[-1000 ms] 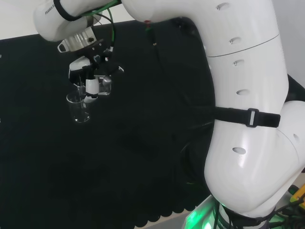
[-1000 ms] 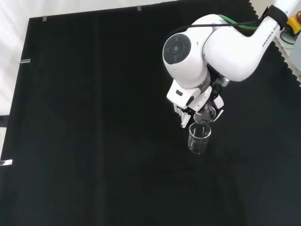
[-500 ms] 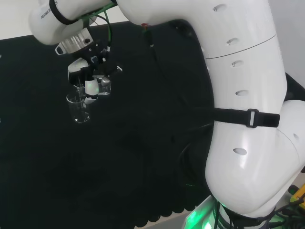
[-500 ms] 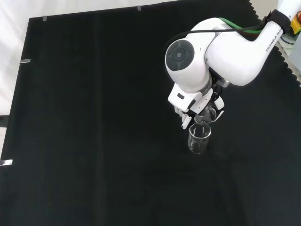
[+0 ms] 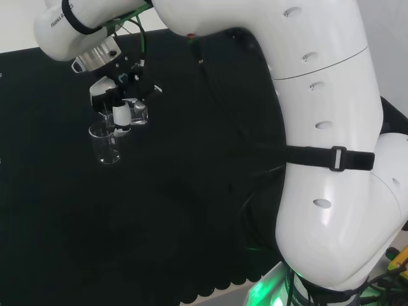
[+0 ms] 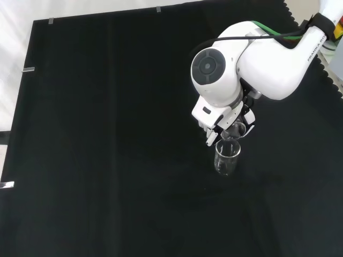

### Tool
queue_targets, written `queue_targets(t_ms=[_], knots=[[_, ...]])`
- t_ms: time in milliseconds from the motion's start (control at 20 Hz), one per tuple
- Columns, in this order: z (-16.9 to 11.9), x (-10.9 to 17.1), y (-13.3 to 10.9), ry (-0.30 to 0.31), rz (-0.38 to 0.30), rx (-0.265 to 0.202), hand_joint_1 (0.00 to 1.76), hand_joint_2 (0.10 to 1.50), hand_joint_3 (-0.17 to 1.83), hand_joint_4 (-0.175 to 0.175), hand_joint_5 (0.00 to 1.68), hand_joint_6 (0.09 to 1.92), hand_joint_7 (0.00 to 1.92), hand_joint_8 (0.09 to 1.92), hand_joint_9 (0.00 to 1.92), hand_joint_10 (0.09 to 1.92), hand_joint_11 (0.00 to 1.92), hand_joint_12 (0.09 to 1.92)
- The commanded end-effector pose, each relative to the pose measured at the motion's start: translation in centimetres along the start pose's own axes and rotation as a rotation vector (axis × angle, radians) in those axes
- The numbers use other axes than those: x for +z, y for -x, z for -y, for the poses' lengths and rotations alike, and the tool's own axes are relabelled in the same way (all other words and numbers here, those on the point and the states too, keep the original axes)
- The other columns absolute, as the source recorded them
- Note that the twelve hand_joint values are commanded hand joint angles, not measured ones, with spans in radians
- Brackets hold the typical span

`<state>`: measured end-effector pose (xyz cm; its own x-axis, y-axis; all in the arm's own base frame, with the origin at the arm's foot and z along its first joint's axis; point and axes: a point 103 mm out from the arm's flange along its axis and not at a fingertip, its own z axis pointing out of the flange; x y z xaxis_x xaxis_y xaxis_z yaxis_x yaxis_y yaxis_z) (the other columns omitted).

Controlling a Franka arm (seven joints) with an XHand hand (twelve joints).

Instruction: Pour the water from the handheld beaker into the one on the table.

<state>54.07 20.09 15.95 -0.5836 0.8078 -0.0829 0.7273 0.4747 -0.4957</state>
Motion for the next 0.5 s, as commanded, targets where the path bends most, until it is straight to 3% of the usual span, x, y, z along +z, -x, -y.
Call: queue_targets(t_ms=[50,500], knots=[[0.08,-0.08,0.04,-0.011,0.028,0.012,1.4,0.51,1.15,-0.175,0.78,1.92,1.46,1.92,1.54,1.45,1.2,1.27],[0.01,-0.05,-0.25,-0.027,0.054,0.012,1.4,0.51,1.15,-0.175,0.78,1.92,1.46,1.92,1.54,1.46,1.21,1.27]])
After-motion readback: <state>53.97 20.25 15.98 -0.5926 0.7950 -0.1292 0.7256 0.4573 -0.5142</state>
